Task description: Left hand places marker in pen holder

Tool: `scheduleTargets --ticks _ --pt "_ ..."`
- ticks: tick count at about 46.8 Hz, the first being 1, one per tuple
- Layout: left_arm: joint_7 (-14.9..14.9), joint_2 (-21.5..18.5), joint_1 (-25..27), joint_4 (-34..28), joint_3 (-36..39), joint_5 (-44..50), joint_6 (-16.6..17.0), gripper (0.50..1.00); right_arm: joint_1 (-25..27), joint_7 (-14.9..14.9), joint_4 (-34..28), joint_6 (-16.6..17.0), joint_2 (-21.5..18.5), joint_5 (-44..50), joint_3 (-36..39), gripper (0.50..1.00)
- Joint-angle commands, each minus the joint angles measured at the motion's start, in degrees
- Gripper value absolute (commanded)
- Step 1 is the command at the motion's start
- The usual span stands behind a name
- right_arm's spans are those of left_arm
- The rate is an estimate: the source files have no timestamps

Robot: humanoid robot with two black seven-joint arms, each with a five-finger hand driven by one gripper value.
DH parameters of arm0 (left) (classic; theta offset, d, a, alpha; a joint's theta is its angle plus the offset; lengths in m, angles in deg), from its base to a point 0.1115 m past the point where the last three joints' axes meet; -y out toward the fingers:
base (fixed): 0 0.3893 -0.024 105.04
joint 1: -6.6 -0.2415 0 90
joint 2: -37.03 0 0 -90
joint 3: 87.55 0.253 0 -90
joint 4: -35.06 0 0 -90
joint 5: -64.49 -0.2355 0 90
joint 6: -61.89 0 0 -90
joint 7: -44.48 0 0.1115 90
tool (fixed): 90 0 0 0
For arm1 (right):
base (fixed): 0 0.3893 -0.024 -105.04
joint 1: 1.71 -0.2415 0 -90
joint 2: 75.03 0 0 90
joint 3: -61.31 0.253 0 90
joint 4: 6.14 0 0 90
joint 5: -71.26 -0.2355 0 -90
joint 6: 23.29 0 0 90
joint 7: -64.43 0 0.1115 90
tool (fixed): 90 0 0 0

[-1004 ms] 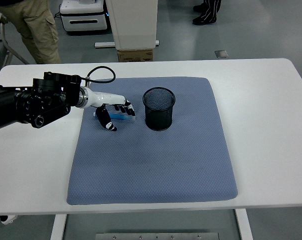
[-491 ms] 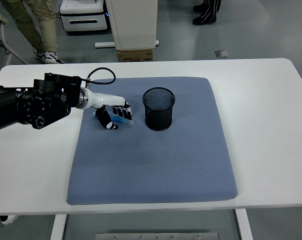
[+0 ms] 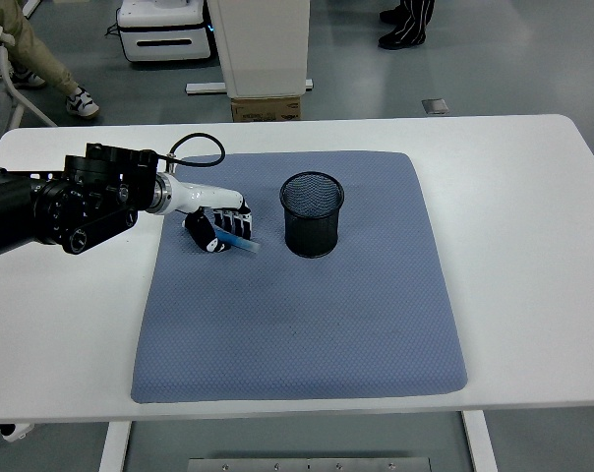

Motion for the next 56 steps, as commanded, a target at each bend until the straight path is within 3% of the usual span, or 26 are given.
scheduleTargets --ticks 1,28,43,56 --pt "0.0 0.0 0.0 0.0 0.1 0.1 0.0 0.575 0.0 0.0 0.0 0.0 0.0 0.0 0.0 1.0" --pt "0.0 0.2 0.0 0.0 0.3 0.0 -0.1 0.5 0.0 0.0 0.0 0.0 0.0 0.0 0.0 1.0" --pt "0.0 0.2 0.0 -0.1 0.3 0.0 -0.1 0.5 0.0 0.0 0.0 0.0 0.0 0.0 0.0 1.0" --pt "-0.1 0.2 0.0 0.0 0.2 0.1 -0.1 0.593 0.0 0.0 0.0 0.0 0.0 0.0 0.0 1.0"
